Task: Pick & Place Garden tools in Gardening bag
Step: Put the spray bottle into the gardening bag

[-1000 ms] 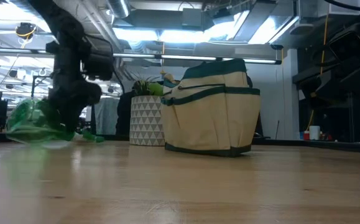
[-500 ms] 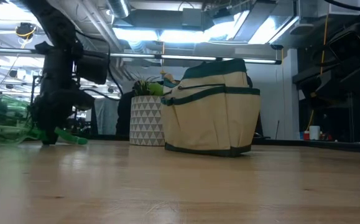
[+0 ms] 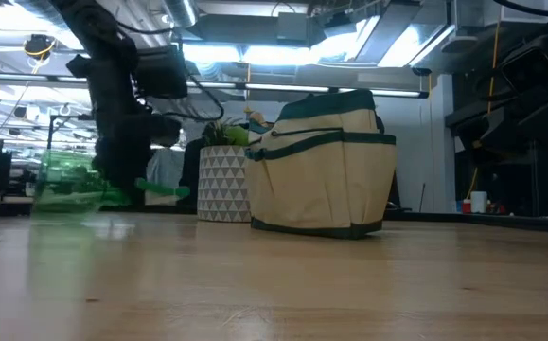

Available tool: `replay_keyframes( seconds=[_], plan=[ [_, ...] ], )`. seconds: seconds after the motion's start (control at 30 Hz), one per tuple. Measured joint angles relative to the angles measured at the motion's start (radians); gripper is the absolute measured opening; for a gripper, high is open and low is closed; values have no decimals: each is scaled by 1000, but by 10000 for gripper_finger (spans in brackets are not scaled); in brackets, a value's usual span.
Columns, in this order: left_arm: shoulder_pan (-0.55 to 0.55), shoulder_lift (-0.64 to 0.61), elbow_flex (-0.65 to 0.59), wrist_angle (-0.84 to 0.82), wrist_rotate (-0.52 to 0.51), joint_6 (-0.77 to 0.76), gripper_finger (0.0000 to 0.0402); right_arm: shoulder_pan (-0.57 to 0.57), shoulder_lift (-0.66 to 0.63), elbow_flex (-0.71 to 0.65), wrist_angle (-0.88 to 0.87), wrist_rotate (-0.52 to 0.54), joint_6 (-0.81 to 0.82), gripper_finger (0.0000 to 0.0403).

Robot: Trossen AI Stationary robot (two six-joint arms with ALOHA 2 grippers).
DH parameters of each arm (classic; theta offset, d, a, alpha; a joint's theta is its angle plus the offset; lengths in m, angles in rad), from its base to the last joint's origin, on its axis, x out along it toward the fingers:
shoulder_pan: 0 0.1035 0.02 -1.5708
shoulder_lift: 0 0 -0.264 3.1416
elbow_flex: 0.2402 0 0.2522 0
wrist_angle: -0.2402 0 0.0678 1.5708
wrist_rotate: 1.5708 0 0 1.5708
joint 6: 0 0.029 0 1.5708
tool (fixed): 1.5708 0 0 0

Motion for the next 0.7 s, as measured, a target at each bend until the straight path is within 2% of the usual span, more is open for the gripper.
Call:
replay_keyframes(
  seconds=[0.23,0.53,0.7],
  plan=[
    [-89,-2,0,205,-16,5,124,0,0,0,0,0,0,169],
    [-193,-2,0,505,41,19,124,0,0,0,0,0,0,170],
    [-241,-2,0,657,36,6,124,0,0,0,0,0,0,170]
  ],
)
